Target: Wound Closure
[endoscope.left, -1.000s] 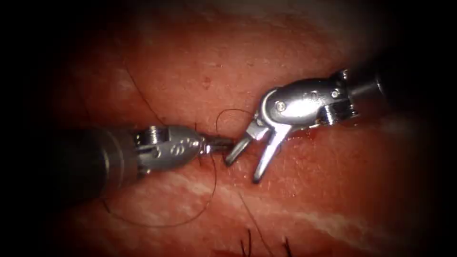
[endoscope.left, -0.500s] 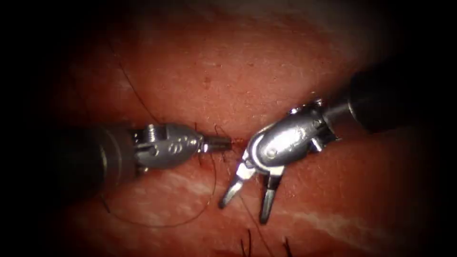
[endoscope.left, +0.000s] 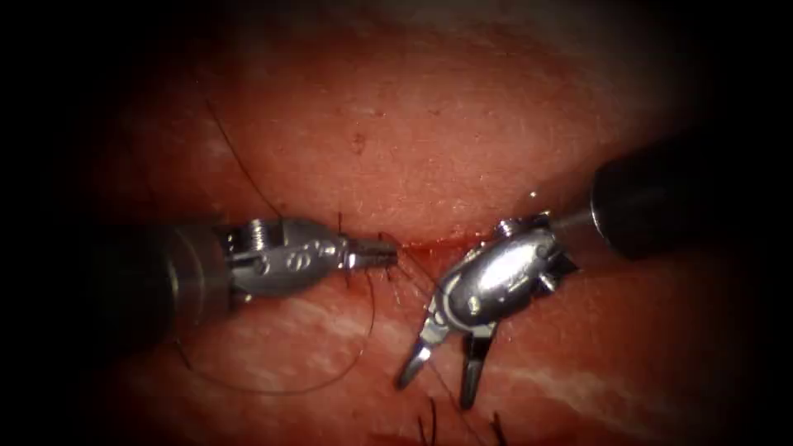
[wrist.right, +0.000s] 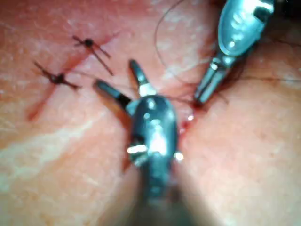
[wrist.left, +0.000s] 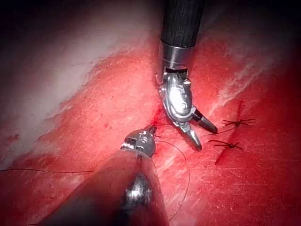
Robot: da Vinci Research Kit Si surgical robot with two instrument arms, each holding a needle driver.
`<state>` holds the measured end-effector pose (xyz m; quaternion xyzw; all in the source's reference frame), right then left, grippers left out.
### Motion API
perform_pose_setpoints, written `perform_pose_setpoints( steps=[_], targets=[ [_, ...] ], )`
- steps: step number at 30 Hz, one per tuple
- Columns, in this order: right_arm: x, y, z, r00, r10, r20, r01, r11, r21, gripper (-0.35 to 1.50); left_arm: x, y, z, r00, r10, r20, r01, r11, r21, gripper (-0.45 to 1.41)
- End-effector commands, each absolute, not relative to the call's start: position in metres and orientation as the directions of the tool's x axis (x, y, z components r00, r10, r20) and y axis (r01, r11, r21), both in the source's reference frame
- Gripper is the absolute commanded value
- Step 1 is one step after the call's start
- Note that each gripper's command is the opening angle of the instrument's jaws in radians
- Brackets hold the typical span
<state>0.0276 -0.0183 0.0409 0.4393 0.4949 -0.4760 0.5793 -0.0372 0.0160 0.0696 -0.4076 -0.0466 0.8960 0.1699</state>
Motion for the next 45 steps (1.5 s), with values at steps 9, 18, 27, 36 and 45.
perform_pose_setpoints(
  steps=[9,18,27,36,45],
  targets=[
    [0.0277,-0.0199,0.0428,0.080,-0.184,-0.980,0.989,0.139,0.055,0.76,-0.0377,0.0152,0.0703,-0.612,0.342,-0.714,-0.264,-0.938,-0.223,-0.45],
    [0.0274,-0.0200,0.0443,0.090,-0.221,-0.971,0.990,0.127,0.063,0.54,-0.0375,0.0150,0.0703,-0.615,0.340,-0.711,-0.263,-0.939,-0.222,-0.45],
    [0.0276,-0.0189,0.0437,0.088,-0.209,-0.974,0.991,0.119,0.064,-0.35,-0.0373,0.0149,0.0702,-0.616,0.340,-0.711,-0.263,-0.939,-0.221,-0.45],
    [0.0281,-0.0173,0.0426,0.090,-0.197,-0.976,0.988,0.141,0.063,-0.35,-0.0372,0.0148,0.0701,-0.617,0.339,-0.710,-0.265,-0.939,-0.219,-0.45],
    [0.0288,-0.0138,0.0404,0.092,-0.141,-0.986,0.964,0.260,0.052,-0.35,-0.0372,0.0131,0.0702,-0.625,0.331,-0.707,-0.262,-0.942,-0.209,-0.45]
  ],
)
